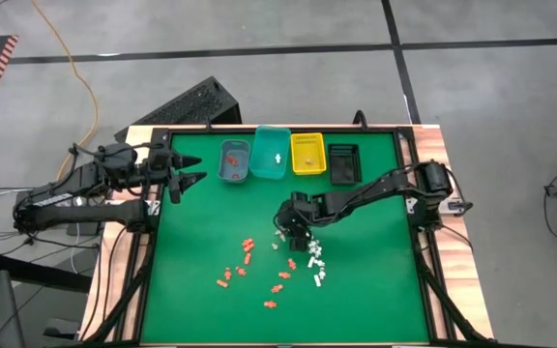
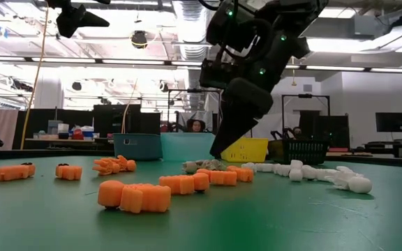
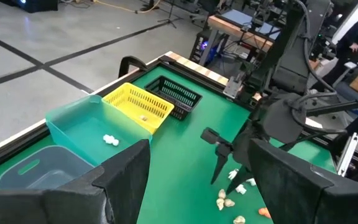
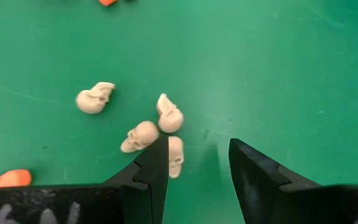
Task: Sort Halloween decoration
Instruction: Put the white skull toy into the yellow bin
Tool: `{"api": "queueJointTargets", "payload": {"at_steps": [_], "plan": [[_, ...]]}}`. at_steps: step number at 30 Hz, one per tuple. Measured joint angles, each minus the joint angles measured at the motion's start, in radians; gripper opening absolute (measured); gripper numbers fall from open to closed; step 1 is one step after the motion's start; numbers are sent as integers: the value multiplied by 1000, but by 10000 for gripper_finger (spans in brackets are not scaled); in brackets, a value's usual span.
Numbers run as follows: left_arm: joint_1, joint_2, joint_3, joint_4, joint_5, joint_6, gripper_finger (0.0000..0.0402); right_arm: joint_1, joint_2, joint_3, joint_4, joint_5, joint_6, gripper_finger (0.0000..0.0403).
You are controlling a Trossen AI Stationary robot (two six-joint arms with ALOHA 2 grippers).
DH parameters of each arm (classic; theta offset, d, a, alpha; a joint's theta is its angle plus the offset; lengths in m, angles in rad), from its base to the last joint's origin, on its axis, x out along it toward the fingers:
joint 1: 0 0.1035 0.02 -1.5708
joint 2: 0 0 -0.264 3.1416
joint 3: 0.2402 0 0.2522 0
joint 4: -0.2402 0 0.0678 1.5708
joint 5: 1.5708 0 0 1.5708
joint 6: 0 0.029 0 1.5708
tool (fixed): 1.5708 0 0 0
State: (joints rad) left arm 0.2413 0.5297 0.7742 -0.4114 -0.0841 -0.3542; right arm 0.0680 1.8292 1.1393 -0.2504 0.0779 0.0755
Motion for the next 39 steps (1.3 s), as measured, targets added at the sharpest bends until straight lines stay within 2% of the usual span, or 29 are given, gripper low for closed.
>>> {"api": "queueJointTargets", "payload": {"at_steps": [12, 28, 32, 39], "plan": [[0, 0, 0, -2, 0, -2, 261, 27, 55, 2, 7, 0, 7, 160], [0, 0, 0, -2, -1, -1, 261, 8, 53, 1, 3, 23, 46, 44], [0, 0, 0, -2, -1, -1, 261, 8, 37, -2, -3, 23, 49, 31], [0, 0, 0, -2, -2, -1, 261, -14, -39, -3, -11, 25, 49, 32]]}}
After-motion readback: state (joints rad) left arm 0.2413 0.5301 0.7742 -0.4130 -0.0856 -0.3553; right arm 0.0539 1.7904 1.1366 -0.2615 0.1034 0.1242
